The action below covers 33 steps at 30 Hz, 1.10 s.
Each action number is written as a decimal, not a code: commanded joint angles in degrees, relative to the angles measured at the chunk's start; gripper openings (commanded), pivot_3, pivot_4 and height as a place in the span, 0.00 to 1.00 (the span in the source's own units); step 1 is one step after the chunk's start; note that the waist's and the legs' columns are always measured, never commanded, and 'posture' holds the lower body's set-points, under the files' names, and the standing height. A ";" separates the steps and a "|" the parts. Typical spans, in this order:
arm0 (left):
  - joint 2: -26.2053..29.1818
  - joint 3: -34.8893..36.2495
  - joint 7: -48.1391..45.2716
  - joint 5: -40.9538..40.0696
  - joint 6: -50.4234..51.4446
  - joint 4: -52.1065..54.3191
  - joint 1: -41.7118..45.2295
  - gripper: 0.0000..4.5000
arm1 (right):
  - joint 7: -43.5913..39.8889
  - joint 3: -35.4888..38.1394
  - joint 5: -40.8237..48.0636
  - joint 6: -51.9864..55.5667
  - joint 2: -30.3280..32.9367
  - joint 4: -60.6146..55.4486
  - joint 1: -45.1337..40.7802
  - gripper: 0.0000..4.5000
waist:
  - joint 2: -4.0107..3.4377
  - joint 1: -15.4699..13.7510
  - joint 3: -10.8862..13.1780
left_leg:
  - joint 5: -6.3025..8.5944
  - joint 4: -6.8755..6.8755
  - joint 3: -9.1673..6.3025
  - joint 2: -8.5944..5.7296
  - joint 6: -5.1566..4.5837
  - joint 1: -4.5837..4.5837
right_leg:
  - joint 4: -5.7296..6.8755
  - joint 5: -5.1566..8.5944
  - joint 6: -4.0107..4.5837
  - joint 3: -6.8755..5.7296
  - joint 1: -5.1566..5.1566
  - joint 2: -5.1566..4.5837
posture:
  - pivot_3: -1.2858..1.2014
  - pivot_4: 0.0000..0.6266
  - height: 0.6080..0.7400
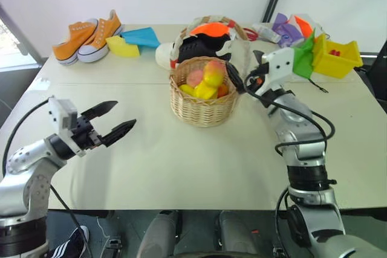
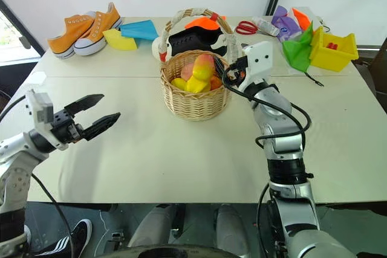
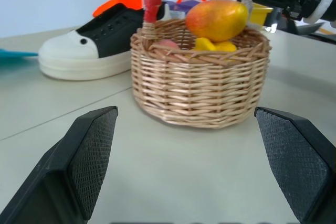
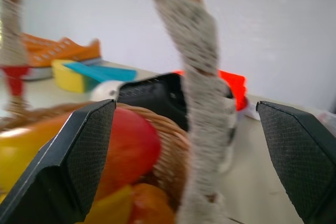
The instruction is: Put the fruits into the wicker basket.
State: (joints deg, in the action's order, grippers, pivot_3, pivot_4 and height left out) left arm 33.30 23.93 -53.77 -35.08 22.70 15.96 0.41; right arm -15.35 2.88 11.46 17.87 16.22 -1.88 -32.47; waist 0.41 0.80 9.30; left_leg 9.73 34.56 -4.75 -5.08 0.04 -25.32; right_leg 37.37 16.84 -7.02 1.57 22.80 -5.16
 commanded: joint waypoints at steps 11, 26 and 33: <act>-0.64 -1.85 3.57 -1.88 -2.01 3.16 -0.26 1.00 | -0.61 2.86 -1.49 -3.10 1.98 1.57 -2.03 0.00 | -0.01 -0.11 0.00 | -0.10 -0.24 0.02 0.01 0.03 0.02 | 0.05 -0.01 -0.01 0.02 0.14 0.02 | 0.52 0.24 1.00; -3.54 -18.68 -3.74 1.69 -3.72 -8.47 19.27 1.00 | 0.42 34.72 2.61 -5.63 21.51 0.07 18.87 0.00 | -0.15 -0.91 -0.01 | -0.12 -0.29 0.10 0.00 -0.05 0.04 | -0.13 -0.01 -0.02 -0.04 -0.24 0.00 | 0.52 0.24 1.00; -5.20 -23.54 -9.51 3.95 -6.54 -16.08 25.60 1.00 | 4.23 35.92 0.41 -5.14 21.33 -3.92 24.44 0.00 | -0.27 0.13 -0.05 | -0.14 -0.29 0.15 0.03 -0.08 0.24 | -0.05 0.00 -0.02 0.02 -0.39 0.03 | 0.52 0.24 1.00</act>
State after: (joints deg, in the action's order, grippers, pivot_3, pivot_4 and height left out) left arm 27.93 0.41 -61.88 -31.59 17.73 0.24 24.88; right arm -12.32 37.79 13.05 13.35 36.97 -3.02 -8.29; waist 0.14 0.93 9.25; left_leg 9.59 34.28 -4.61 -5.05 -0.04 -25.07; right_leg 37.32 16.84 -7.04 1.58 22.40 -5.12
